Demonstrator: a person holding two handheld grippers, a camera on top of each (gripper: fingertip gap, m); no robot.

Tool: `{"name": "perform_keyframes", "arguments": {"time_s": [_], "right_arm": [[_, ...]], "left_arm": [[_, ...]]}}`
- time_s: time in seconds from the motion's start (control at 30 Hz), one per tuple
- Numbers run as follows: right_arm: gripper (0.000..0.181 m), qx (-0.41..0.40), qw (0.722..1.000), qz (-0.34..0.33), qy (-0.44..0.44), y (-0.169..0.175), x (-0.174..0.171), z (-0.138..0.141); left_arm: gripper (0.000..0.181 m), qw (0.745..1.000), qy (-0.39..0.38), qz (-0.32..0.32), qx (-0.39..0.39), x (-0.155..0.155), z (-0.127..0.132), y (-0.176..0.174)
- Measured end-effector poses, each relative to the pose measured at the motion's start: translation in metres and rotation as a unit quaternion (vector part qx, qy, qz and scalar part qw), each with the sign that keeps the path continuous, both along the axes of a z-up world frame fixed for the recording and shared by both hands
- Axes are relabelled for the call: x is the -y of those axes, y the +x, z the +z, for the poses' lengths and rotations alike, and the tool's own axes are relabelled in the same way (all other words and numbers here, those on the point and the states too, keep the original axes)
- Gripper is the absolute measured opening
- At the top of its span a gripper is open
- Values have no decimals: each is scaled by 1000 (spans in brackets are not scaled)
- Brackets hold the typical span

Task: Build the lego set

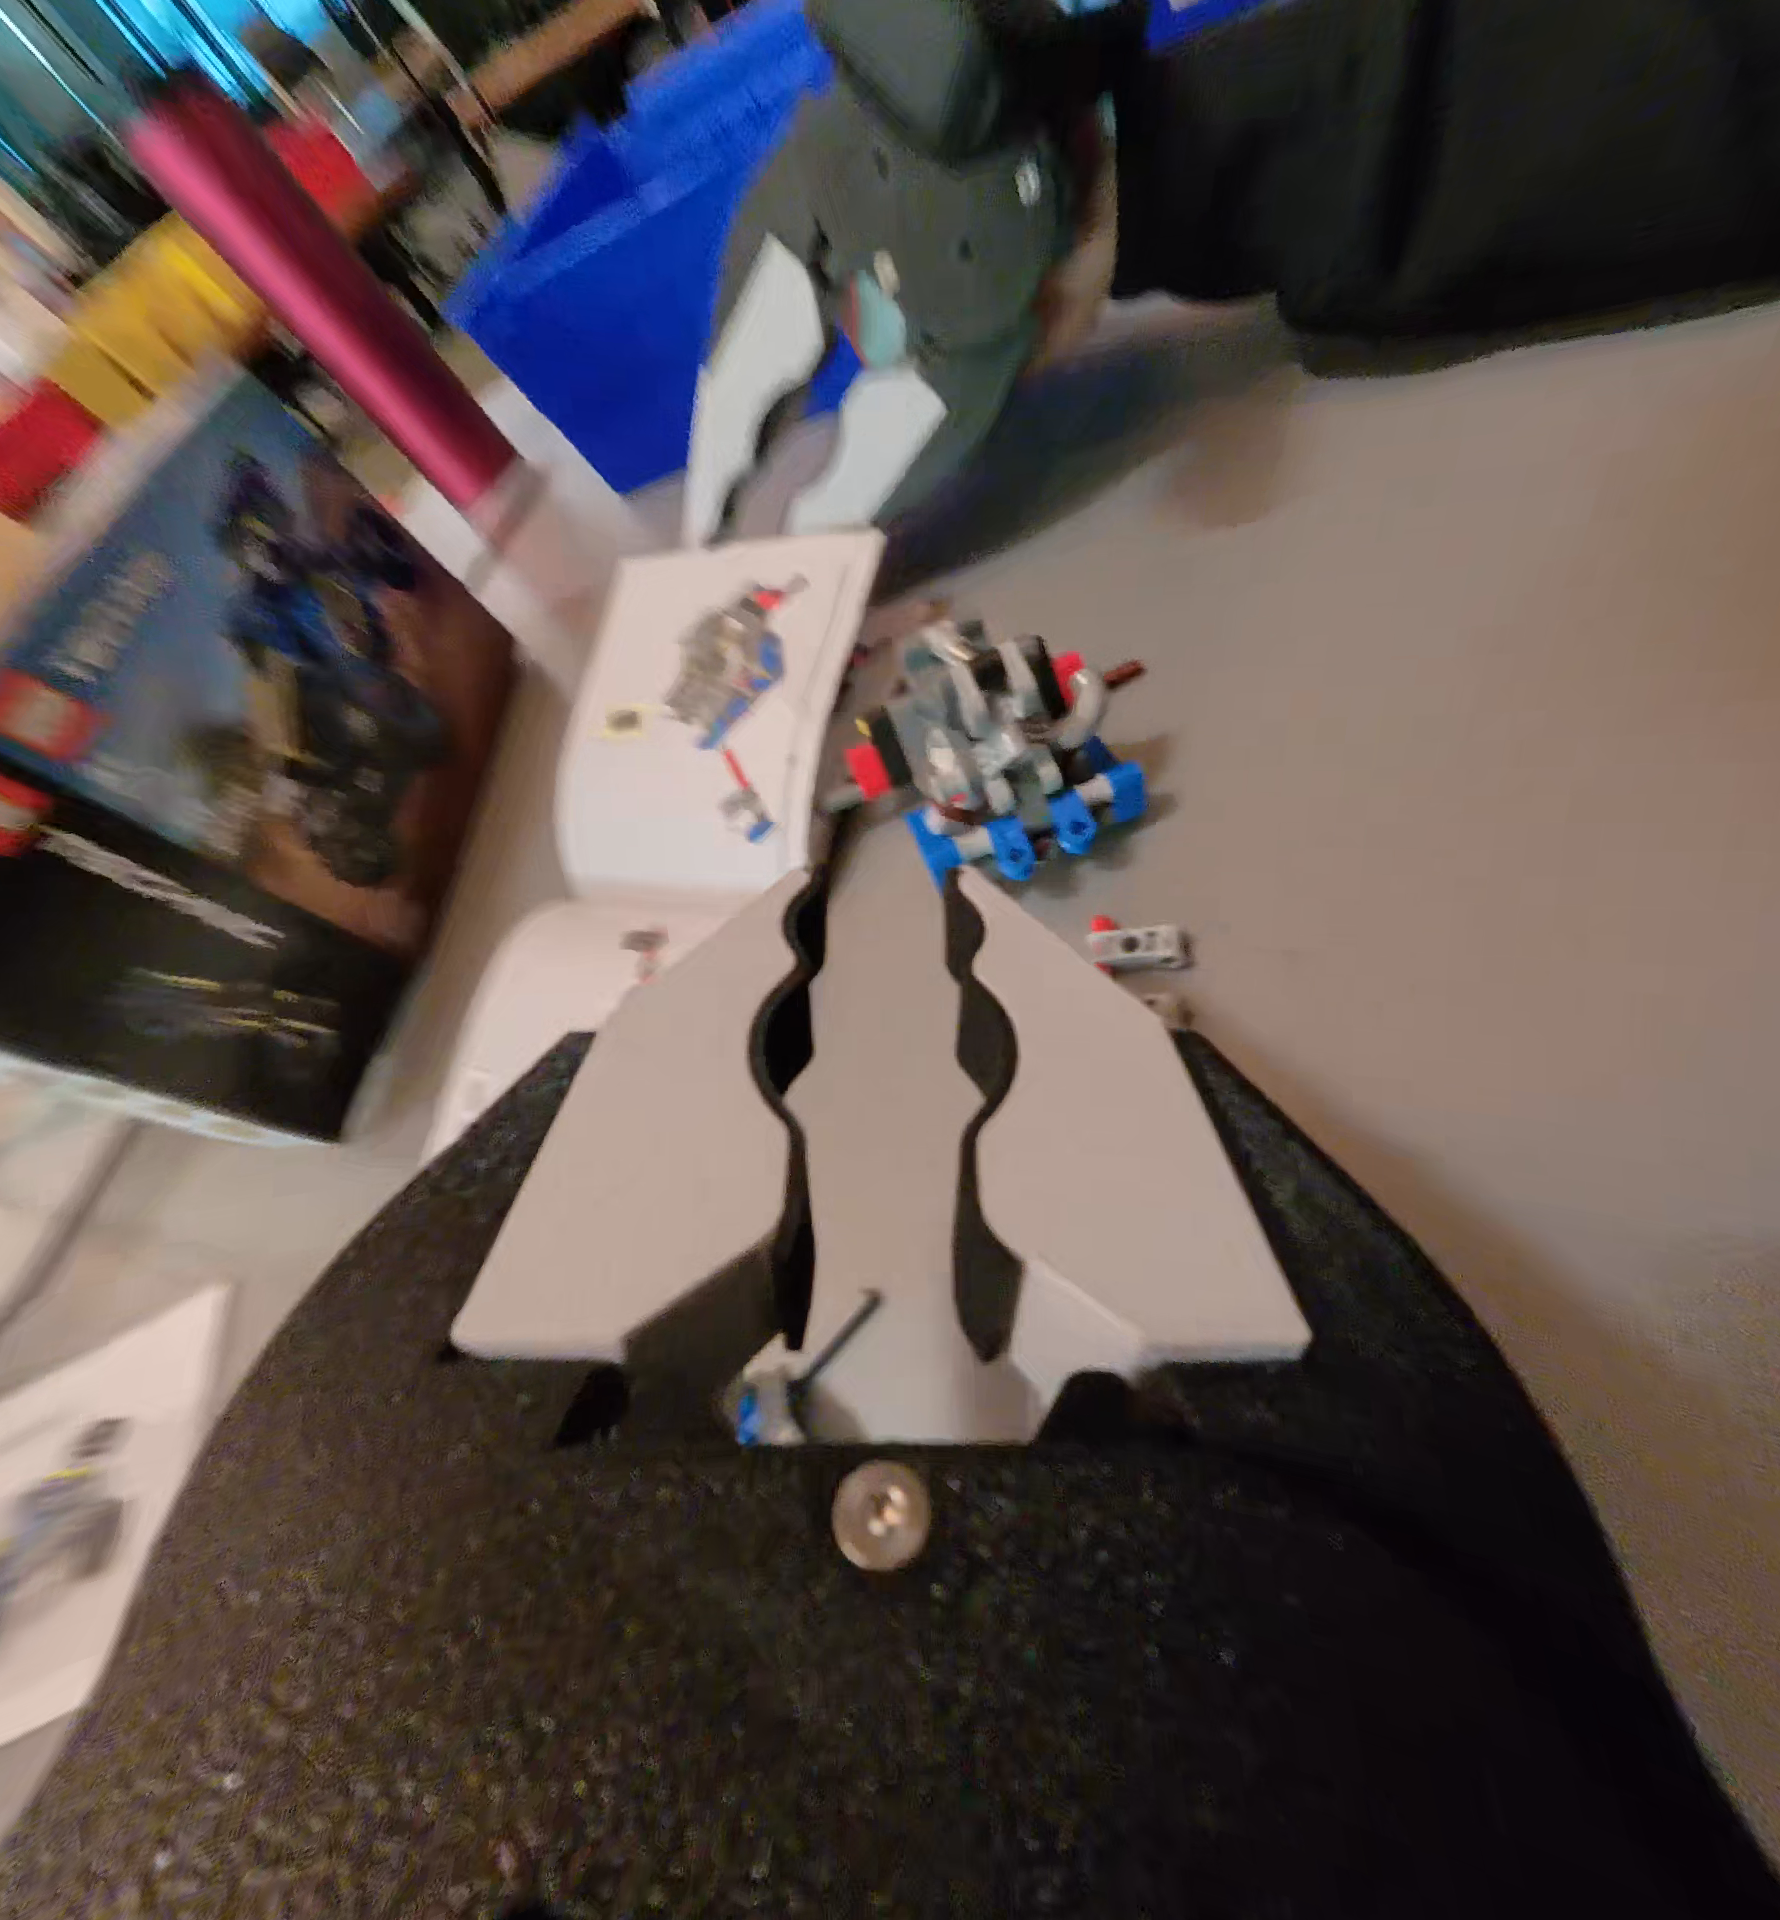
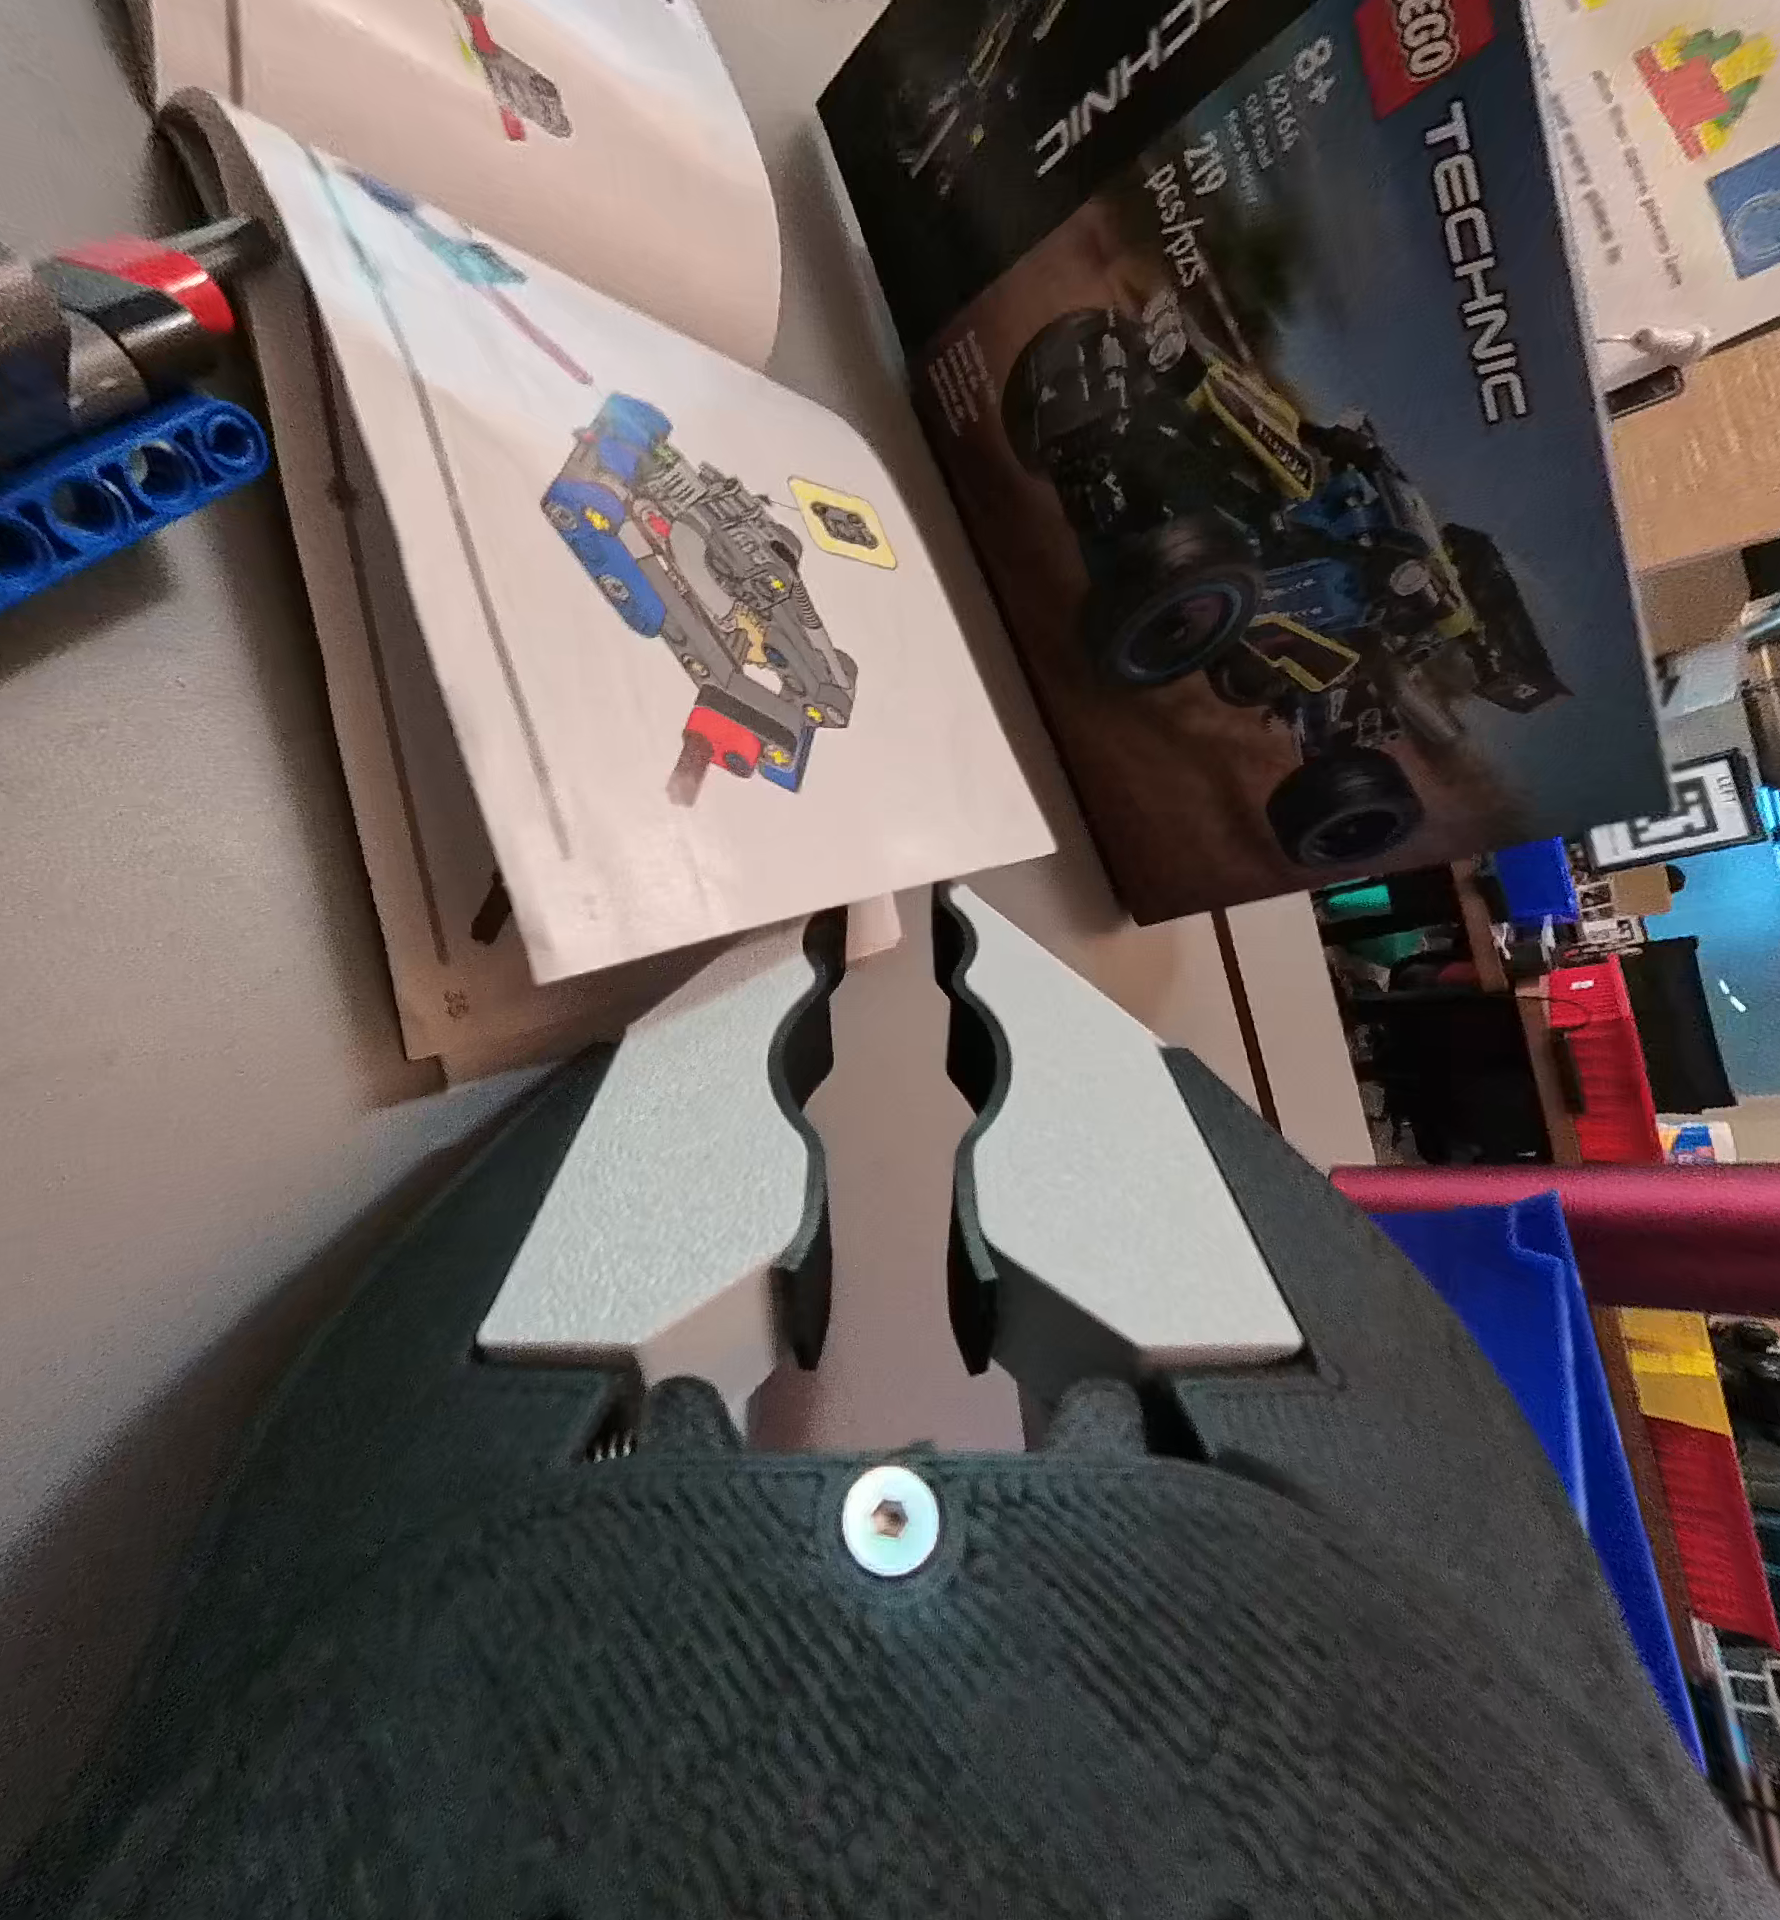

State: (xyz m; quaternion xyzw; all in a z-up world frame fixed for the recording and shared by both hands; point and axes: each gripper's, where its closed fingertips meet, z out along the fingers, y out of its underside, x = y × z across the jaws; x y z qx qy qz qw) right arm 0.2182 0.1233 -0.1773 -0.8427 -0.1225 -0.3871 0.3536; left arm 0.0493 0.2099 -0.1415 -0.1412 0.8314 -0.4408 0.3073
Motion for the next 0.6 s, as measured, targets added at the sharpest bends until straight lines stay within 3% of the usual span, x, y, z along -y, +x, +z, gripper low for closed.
{"name": "perform_keyframes", "arguments": {"time_s": [0.07,0.2,0.33,0.47,0.6], "right_arm": [[19,-16,1000,-2,-3,-4,6,7],[23,-44,998,-17,37,-8,18,30],[22,-67,995,-6,77,-19,20,38],[22,-77,994,-19,68,-24,24,32],[22,-99,991,-27,84,-27,27,30]], "left_arm": [[34,998,6,2,-69,11,-13,1],[53,991,41,10,-130,36,-25,4],[56,984,11,51,-170,53,-20,15],[62,973,22,80,-217,59,-36,16],[52,972,38,107,-207,57,-49,23]]}}
